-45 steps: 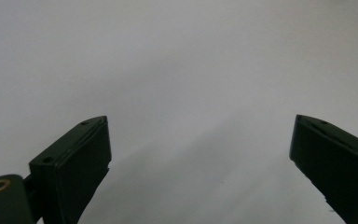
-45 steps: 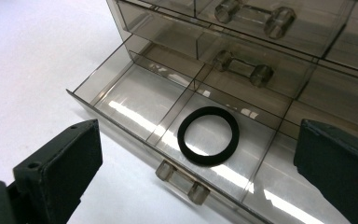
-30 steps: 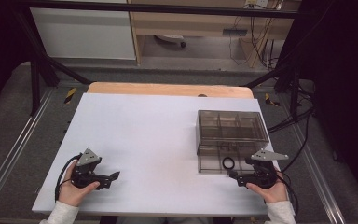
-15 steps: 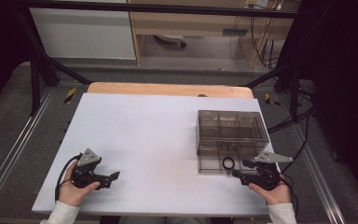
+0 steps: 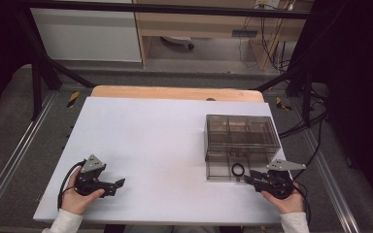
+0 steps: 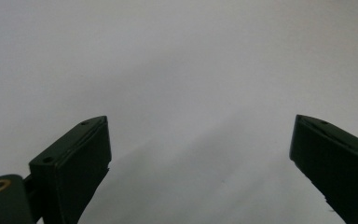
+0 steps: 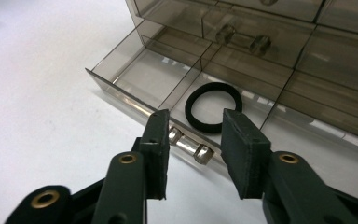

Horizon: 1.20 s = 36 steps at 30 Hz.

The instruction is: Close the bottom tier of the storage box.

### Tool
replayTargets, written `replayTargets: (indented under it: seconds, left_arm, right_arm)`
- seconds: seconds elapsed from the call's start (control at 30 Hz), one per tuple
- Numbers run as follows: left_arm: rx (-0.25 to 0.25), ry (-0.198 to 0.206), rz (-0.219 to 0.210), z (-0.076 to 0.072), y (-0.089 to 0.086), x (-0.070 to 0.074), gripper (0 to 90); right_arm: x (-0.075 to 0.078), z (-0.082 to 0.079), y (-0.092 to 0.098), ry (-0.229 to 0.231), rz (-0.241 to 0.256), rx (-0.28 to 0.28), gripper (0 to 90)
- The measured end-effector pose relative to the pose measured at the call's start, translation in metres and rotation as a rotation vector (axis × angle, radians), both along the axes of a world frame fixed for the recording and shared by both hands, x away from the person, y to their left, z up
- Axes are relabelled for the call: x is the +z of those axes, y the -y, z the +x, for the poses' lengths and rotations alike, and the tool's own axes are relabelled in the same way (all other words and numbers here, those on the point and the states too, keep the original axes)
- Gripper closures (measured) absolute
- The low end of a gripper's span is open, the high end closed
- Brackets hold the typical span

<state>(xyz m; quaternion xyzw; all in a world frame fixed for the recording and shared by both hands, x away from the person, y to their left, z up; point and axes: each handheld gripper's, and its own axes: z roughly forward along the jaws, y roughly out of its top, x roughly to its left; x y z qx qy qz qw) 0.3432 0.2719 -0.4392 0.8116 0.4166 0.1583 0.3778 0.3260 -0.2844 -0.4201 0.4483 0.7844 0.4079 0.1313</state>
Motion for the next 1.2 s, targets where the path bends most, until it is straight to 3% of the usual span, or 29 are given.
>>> replayTargets:
  seconds: [0.4,1.2]
  left_arm:
    - [0.002,0.0,0.003,0.0011,0.0003,-0.0002,5.4]
    - [0.0,0.003,0.005,0.0001,-0.0003,-0.0002,5.4]
  right_arm:
    - [-0.0011,-0.0009,0.0056,-0.018,0.001,-0.001,74.3]
    - [-0.0071,-0.0031,0.0094,-0.048,-0.046,0.017,90.0]
